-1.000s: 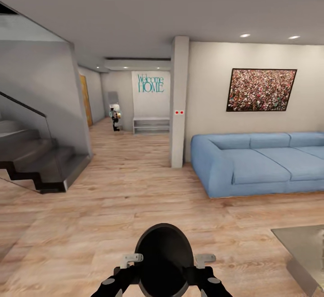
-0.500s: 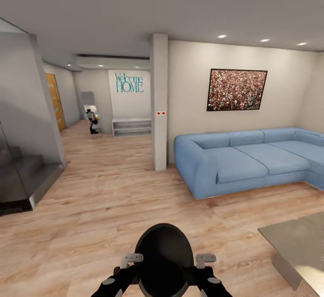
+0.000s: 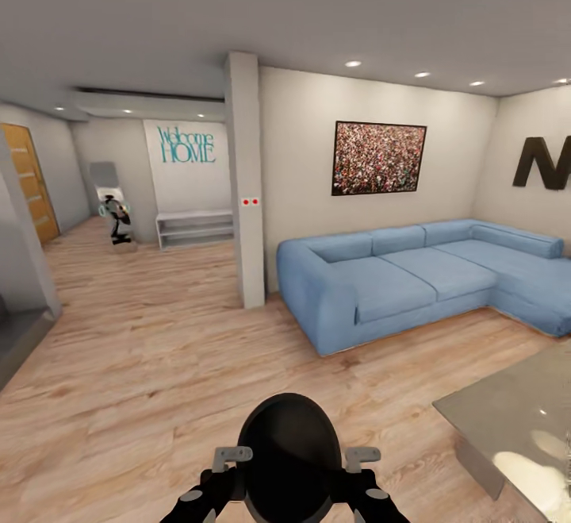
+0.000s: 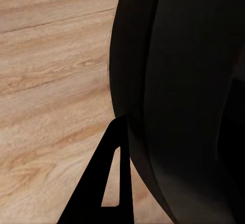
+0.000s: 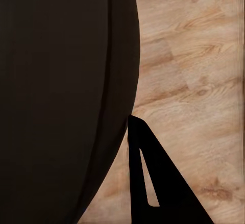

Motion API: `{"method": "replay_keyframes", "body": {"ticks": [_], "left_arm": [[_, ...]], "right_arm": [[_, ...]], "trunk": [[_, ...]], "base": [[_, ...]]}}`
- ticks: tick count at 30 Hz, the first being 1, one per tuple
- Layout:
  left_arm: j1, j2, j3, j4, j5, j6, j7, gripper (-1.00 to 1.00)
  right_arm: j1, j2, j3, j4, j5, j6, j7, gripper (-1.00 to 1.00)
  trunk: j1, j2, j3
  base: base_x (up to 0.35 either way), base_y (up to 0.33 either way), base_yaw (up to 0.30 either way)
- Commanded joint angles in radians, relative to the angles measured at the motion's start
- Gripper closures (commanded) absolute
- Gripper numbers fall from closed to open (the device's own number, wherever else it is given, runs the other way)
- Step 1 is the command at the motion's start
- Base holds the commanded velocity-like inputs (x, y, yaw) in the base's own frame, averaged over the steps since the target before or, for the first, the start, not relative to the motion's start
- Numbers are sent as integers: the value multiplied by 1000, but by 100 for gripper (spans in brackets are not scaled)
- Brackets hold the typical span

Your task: Place each of the two pumpkins and all three candles from the living room inside a cabinet in the living room (use any cabinet), then make sure every cabinet is closed, and position the cauldron so it is next to a table in the living room.

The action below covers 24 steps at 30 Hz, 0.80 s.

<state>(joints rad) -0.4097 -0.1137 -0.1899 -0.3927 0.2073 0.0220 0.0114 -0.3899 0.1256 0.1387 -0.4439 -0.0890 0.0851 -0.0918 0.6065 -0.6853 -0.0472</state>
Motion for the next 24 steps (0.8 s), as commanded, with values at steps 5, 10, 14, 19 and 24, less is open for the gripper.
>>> {"method": "replay_keyframes", "body": {"ticks": [5, 10, 14, 19, 24], "left_arm": [[0, 0, -26, -5, 17, -12, -1, 100], [0, 0, -27, -5, 17, -13, -1, 100], [0, 0, -28, -5, 17, -13, -1, 100], [1, 0, -28, -5, 17, -13, -1, 100], [1, 0, -28, -5, 18, -13, -1, 100]], "right_arm": [[-2, 9, 2, -1, -74, 5, 7, 100], [-2, 9, 2, -1, -74, 5, 7, 100], [-2, 9, 2, -1, -74, 5, 7, 100], [-2, 9, 2, -1, -74, 5, 7, 100], [-2, 9, 2, -1, -74, 5, 7, 100]], "trunk": [[1, -2, -1], [1, -2, 0], [1, -2, 2], [1, -2, 3], [1, -2, 5]], "base": [[180, 136, -284], [103, 138, -284], [22, 138, -284], [3, 138, -284], [0, 138, -284]]}}
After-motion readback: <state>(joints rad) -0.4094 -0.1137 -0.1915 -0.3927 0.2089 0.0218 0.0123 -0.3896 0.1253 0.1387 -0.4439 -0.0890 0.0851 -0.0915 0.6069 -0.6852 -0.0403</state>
